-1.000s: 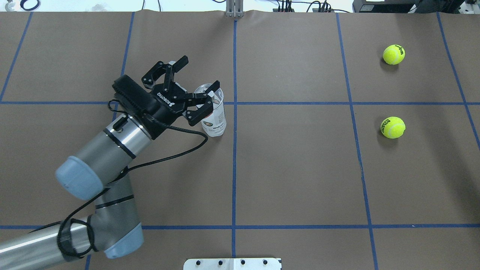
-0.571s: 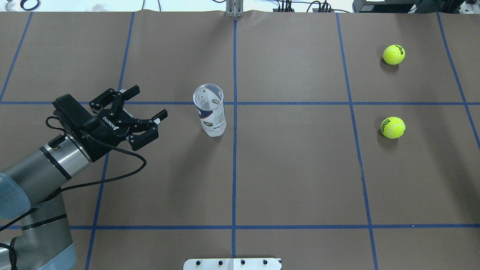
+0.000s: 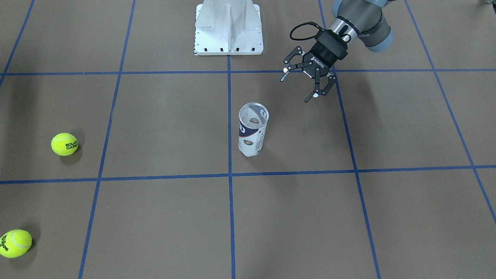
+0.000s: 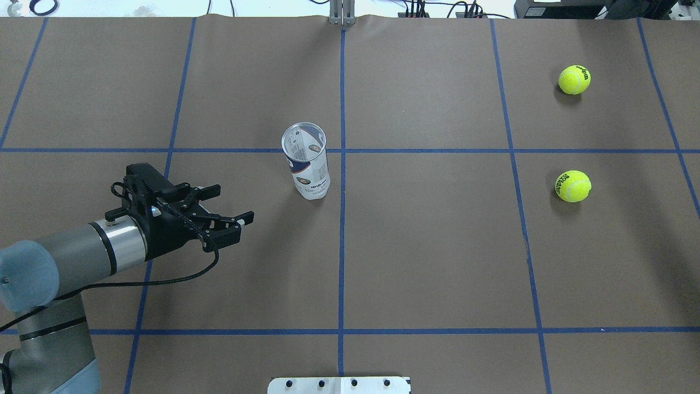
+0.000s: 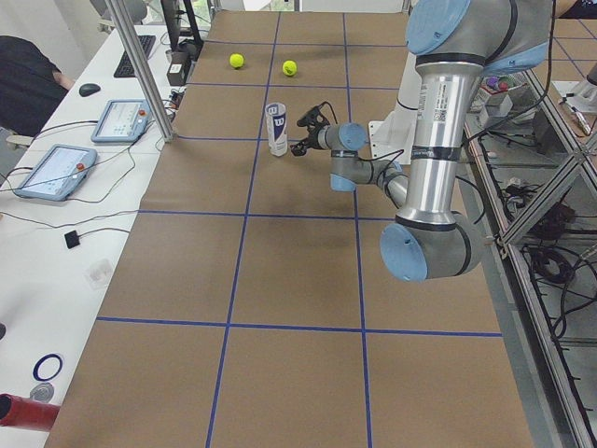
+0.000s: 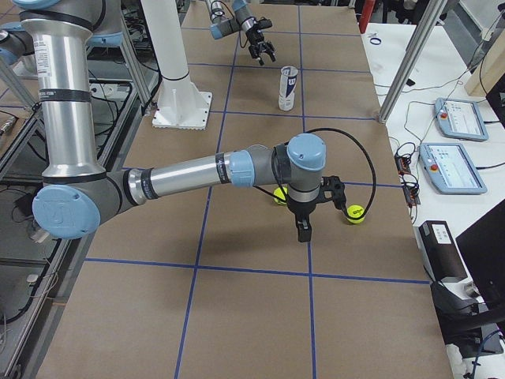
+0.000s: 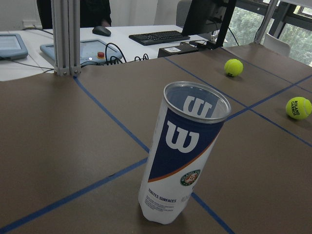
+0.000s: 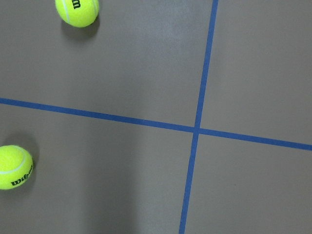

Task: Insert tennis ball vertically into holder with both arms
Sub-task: 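Open the left gripper and pull it back from the can, then grip the can's side with the left gripper while the right gripper reaches the nearer ball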

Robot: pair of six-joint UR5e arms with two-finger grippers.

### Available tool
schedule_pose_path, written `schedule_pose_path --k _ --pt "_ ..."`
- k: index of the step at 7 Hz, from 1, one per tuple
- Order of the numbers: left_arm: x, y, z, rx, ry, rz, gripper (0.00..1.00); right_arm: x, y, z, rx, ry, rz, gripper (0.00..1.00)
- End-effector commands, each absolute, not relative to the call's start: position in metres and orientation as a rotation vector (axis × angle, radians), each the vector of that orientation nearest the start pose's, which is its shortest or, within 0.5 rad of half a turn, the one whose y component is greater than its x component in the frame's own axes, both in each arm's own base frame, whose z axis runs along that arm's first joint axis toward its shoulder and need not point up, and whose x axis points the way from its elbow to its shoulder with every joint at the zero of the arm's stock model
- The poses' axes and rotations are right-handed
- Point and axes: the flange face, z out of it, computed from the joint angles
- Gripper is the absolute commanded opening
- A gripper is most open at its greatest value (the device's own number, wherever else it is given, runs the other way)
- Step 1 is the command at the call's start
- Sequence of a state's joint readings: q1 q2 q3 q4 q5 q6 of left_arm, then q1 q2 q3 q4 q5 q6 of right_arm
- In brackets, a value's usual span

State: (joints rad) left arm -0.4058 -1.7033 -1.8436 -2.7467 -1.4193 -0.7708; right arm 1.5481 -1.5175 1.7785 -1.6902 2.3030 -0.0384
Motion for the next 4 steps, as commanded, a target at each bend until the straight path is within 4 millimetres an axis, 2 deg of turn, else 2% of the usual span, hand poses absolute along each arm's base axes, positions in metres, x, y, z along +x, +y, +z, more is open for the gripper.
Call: schedule_pose_path --k 1,2,3,4 --pt "0.449 -0.352 0.321 0.942 1.209 0.182 0.99 0.042 -0.513 0.551 0.125 -0.774 -0.127 0.99" --pt "0.453 -0.353 0.319 0.935 1.197 0.184 0.99 0.017 -0.513 0.542 0.077 -0.873 -0.087 0.99" --pt "0.453 -0.353 0.32 0.934 1.196 0.185 0.99 -0.03 -0.516 0.523 0.018 -0.9 -0.053 0.99" --pt "0.452 -0.353 0.322 0.933 1.193 0.184 0.99 -0.063 -0.517 0.517 0.029 -0.92 -0.037 0.99"
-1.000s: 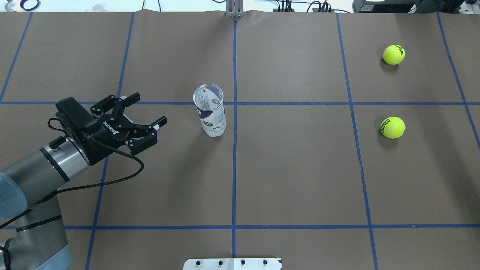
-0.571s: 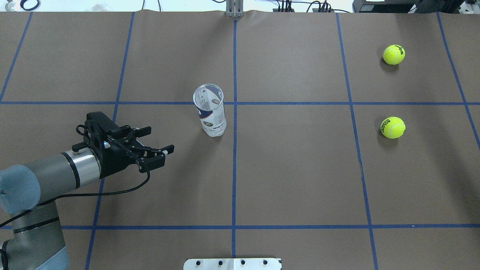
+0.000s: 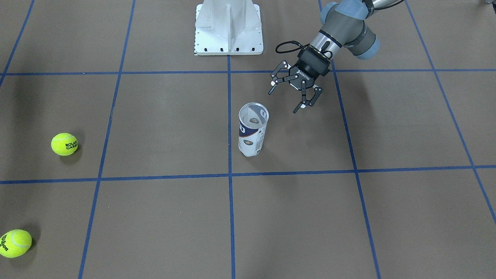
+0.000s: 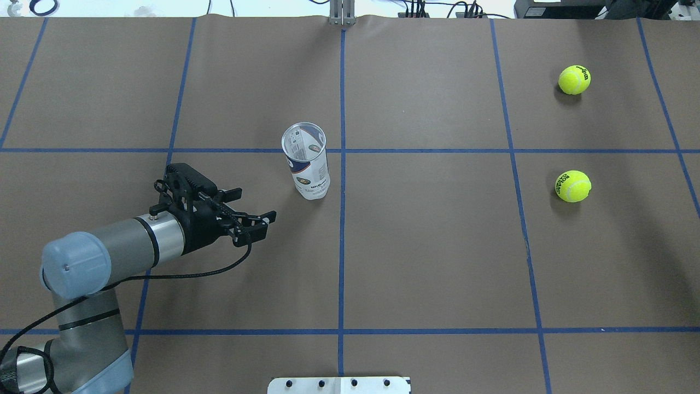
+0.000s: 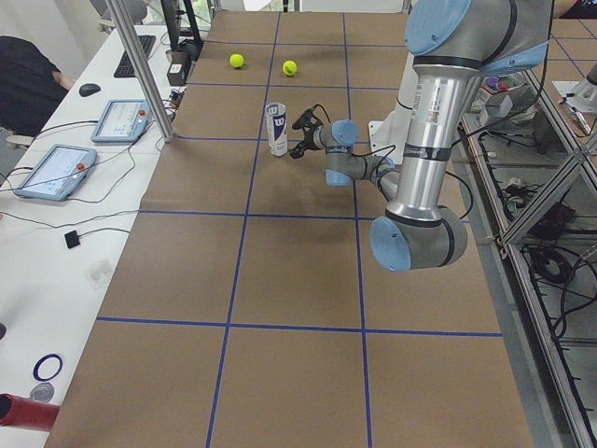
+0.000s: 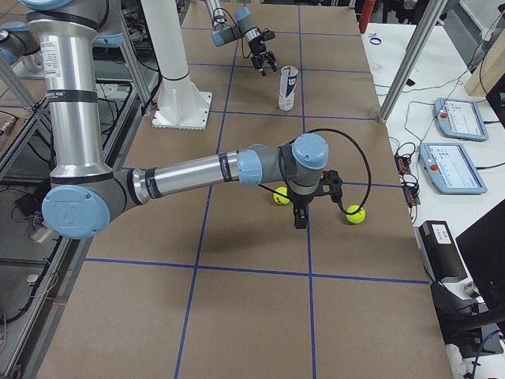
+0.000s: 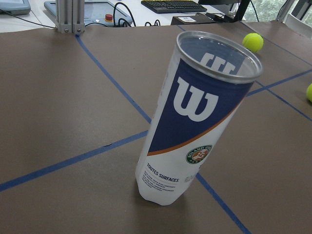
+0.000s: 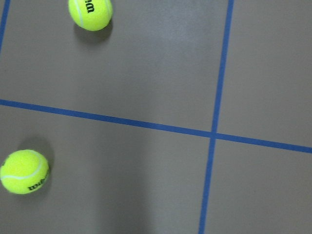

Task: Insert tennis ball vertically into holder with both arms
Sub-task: 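Grip the can's side with the left gripper while the right gripper reaches the nearer ball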

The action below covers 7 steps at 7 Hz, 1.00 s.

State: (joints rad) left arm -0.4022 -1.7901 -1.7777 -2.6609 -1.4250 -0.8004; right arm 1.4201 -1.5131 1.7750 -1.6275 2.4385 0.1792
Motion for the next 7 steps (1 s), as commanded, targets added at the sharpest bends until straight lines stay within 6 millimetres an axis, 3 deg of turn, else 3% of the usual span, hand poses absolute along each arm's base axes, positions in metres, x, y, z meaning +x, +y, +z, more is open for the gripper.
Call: schedule_pose_path --k 1,3,5,6,7 --pt "0.452 -0.353 0.323 0.931 1.189 0.185 0.99 -0.098 -0.514 0.507 0.038 -0.937 -0.02 0.99" --pt "0.451 -0.354 0.331 0.923 1.174 0.186 0.99 -0.172 -0.502 0.506 0.099 -0.855 -0.022 0.99" --pt "0.457 -0.356 0.341 0.914 1.156 0.191 0.99 -0.225 -0.495 0.507 0.113 -0.869 -0.02 0.99" --pt "0.456 -0.357 0.341 0.915 1.155 0.19 0.99 -0.238 -0.498 0.525 0.129 -0.87 -0.037 0.99" --pt "0.455 -0.358 0.342 0.915 1.153 0.189 0.99 -0.246 -0.499 0.53 0.133 -0.871 -0.054 0.99"
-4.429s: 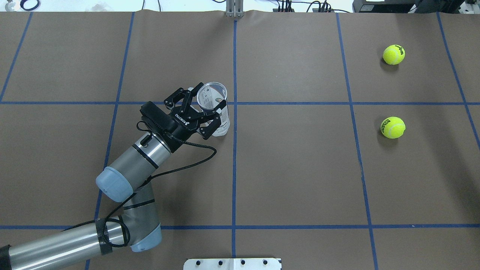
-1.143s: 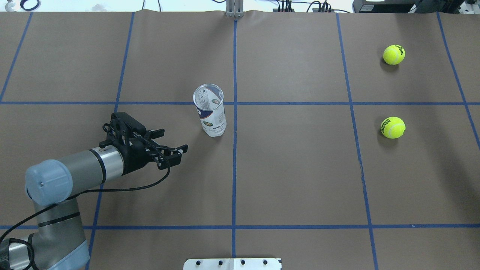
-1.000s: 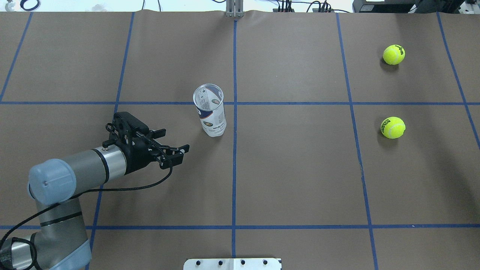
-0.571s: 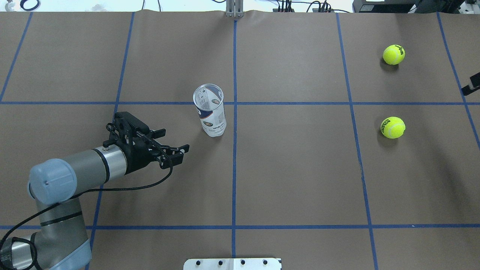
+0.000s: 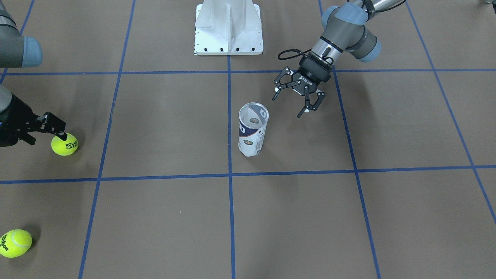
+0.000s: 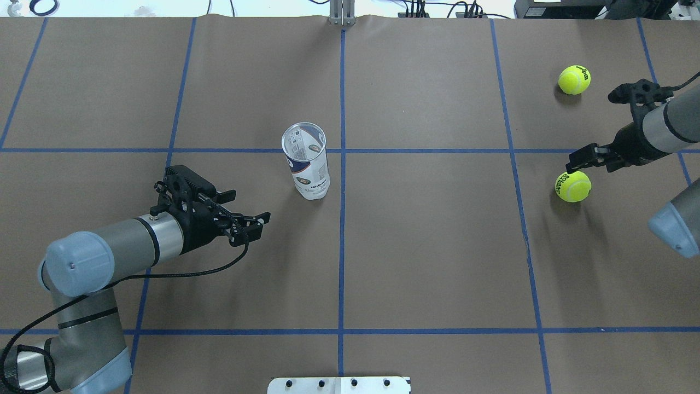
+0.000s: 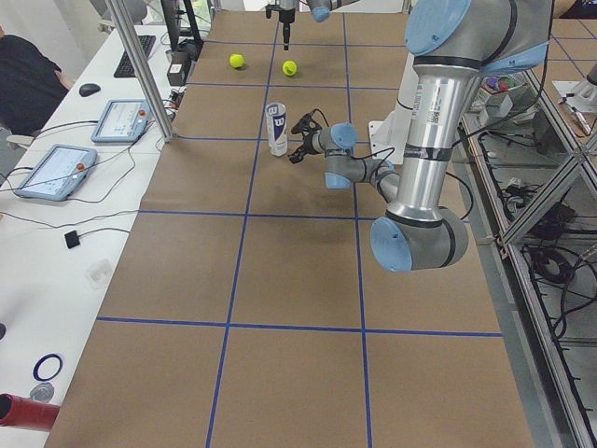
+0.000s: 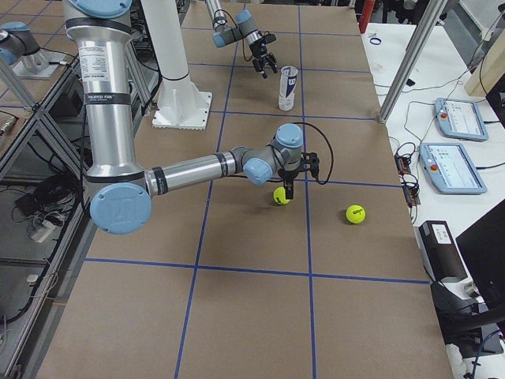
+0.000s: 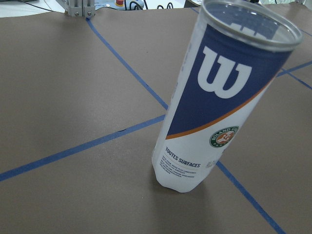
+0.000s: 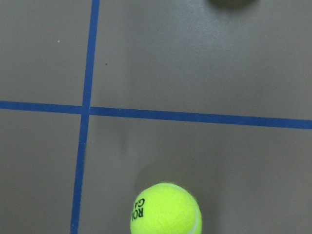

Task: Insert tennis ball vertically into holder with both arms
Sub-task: 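Grip the can's side with the left gripper while the right gripper reaches the nearer ball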

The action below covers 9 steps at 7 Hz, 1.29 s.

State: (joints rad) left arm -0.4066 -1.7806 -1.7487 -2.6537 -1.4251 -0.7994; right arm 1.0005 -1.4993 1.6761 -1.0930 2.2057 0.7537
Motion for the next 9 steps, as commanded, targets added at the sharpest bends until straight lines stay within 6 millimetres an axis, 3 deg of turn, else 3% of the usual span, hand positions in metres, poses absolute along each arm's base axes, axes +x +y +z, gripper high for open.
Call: schedule_pose_path --k 1,5,8,9 --pt "0.455 -0.358 0.342 0.915 1.153 0.189 0.99 -0.251 -0.501 0.528 0.139 -0.87 -0.06 0.99" --pt "0.455 -0.358 0.343 0.914 1.15 0.19 0.99 -0.26 -0.499 0.549 0.105 -0.846 -0.067 0.99" --pt "0.455 -0.358 0.343 0.915 1.149 0.192 0.99 -0.275 -0.497 0.55 0.088 -0.843 -0.087 0.99" --pt "0.455 -0.358 0.343 0.914 1.15 0.19 0.99 -0.275 -0.497 0.552 0.084 -0.842 -0.086 0.79"
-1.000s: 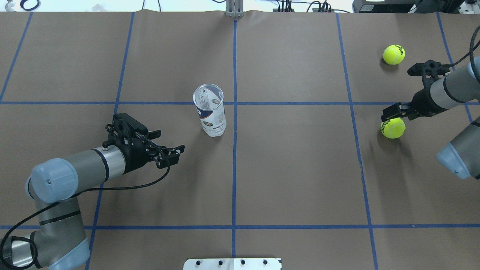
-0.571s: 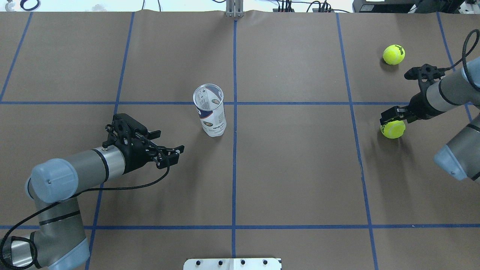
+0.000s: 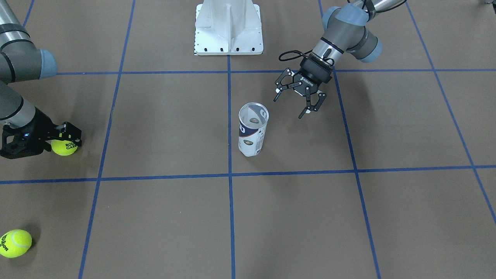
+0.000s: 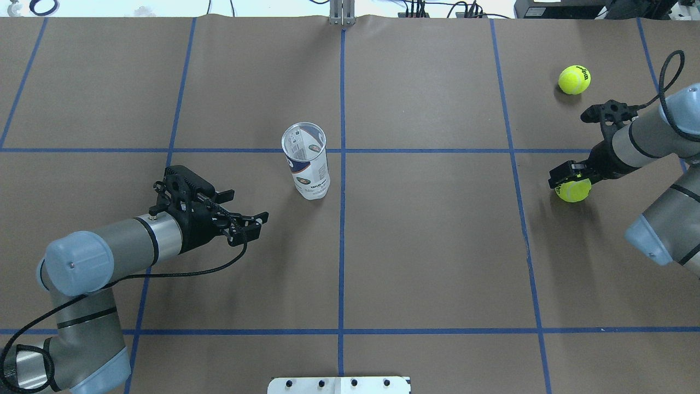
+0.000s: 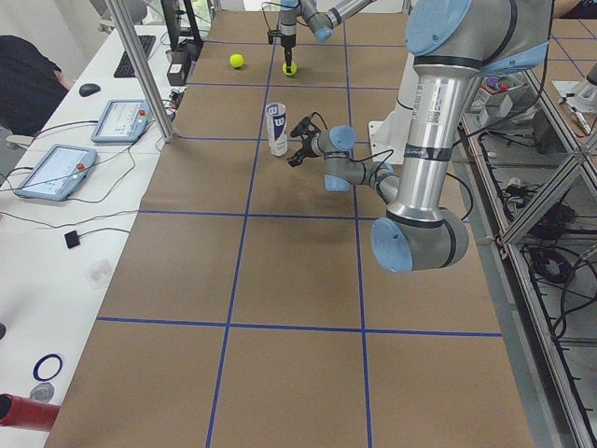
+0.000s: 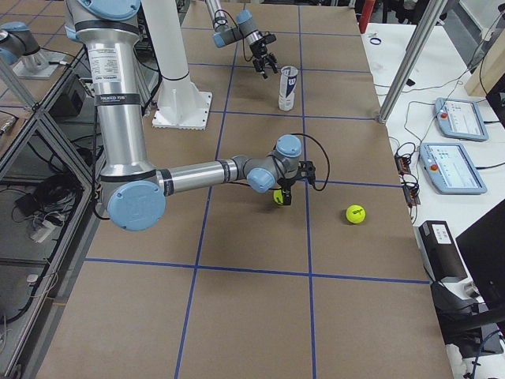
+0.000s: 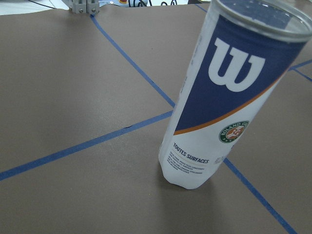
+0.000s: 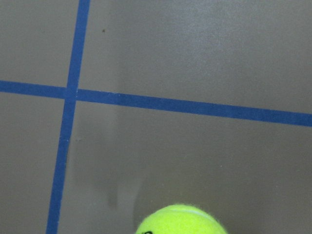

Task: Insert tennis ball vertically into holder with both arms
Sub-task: 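Grip the can's side with the left gripper while the right gripper reaches the nearer ball, then lift the yellow ball with the right gripper while the left gripper holds the can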

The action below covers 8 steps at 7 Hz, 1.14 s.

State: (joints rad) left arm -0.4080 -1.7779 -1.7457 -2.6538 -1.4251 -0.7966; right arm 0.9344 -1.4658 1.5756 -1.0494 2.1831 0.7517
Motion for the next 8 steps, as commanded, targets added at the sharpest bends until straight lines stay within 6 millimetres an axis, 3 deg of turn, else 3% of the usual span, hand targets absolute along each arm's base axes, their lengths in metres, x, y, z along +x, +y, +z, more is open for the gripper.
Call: schedule_pose_path --k 1,2,3,4,6,7,8 --pt "0.456 -0.358 0.343 0.916 1.151 0.191 0.99 -0.276 -0.497 0.551 0.083 -0.845 -0.096 0.35" --pt "0.455 -0.358 0.342 0.916 1.152 0.191 0.99 -0.276 -0.496 0.552 0.092 -0.843 -0.117 0.0" --pt "0.456 -0.357 0.34 0.917 1.157 0.19 0.99 -0.274 -0.496 0.545 0.101 -0.857 -0.13 0.0" --pt "0.457 -0.357 0.341 0.916 1.155 0.193 0.99 -0.266 -0.499 0.526 0.122 -0.887 -0.131 0.0" --pt "0.47 -0.359 0.336 0.921 1.158 0.198 0.99 -0.253 -0.535 0.463 0.151 -0.995 -0.121 0.0" --pt "0.494 -0.371 0.334 0.934 1.14 0.191 0.99 -0.257 -0.546 0.435 0.179 -1.023 -0.135 0.0" --pt "0.513 -0.385 0.315 0.99 1.118 0.139 0.99 -0.262 -0.555 0.413 0.195 -1.042 -0.126 0.0"
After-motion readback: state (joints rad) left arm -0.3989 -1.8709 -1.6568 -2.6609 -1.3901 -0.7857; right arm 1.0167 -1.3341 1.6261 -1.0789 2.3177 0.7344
